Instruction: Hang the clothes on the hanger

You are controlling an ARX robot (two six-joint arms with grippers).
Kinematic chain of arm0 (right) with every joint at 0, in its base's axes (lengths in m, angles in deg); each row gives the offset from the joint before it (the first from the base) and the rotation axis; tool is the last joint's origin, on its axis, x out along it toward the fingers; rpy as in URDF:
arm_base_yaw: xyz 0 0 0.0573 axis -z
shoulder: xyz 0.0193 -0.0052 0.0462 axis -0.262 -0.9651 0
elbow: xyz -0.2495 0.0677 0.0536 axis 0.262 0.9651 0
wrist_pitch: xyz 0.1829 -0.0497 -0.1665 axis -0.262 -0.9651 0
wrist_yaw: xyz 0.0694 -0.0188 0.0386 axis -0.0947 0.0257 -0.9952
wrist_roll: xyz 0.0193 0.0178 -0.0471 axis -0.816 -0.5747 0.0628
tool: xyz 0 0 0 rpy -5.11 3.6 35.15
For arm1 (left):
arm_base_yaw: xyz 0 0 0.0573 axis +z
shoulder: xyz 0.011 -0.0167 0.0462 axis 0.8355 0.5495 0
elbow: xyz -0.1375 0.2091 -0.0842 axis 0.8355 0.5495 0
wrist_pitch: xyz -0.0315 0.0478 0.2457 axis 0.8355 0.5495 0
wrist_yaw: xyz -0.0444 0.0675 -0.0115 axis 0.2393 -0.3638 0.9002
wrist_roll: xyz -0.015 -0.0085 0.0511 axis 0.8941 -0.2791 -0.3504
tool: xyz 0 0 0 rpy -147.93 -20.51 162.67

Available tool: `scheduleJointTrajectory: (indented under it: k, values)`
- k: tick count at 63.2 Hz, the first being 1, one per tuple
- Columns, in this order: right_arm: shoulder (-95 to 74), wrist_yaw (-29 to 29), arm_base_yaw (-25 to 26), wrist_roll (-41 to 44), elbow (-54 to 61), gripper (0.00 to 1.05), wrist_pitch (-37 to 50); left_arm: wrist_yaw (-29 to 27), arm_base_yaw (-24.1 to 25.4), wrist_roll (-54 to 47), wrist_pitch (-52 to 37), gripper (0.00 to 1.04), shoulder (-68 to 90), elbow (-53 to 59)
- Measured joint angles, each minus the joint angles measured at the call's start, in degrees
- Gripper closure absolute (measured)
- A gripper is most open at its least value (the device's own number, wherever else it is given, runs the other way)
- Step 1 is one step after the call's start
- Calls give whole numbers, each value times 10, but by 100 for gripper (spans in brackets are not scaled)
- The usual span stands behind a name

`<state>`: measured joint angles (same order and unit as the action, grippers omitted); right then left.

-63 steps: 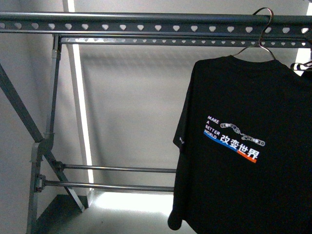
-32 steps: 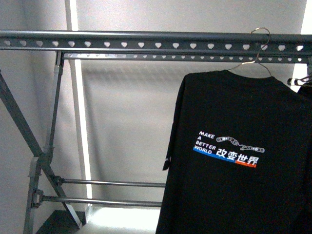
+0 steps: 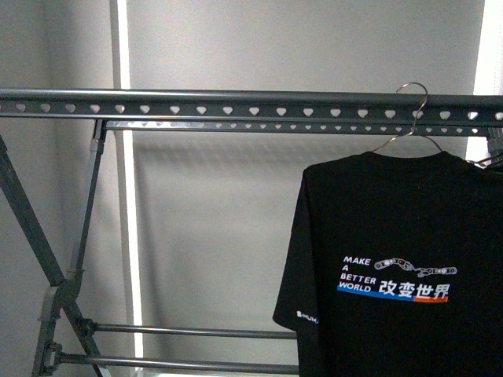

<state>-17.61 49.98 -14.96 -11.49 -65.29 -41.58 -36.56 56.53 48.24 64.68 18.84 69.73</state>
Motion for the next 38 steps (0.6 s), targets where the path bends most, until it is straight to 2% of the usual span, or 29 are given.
scheduleJointTrajectory:
  k: [20, 38]
  values:
    - [70, 2, 0, 19, 103, 103, 29, 0, 0, 0, 0, 101, 0, 0]
    - [123, 2, 0, 20, 156, 102, 29, 0, 0, 0, 0, 101, 0, 0]
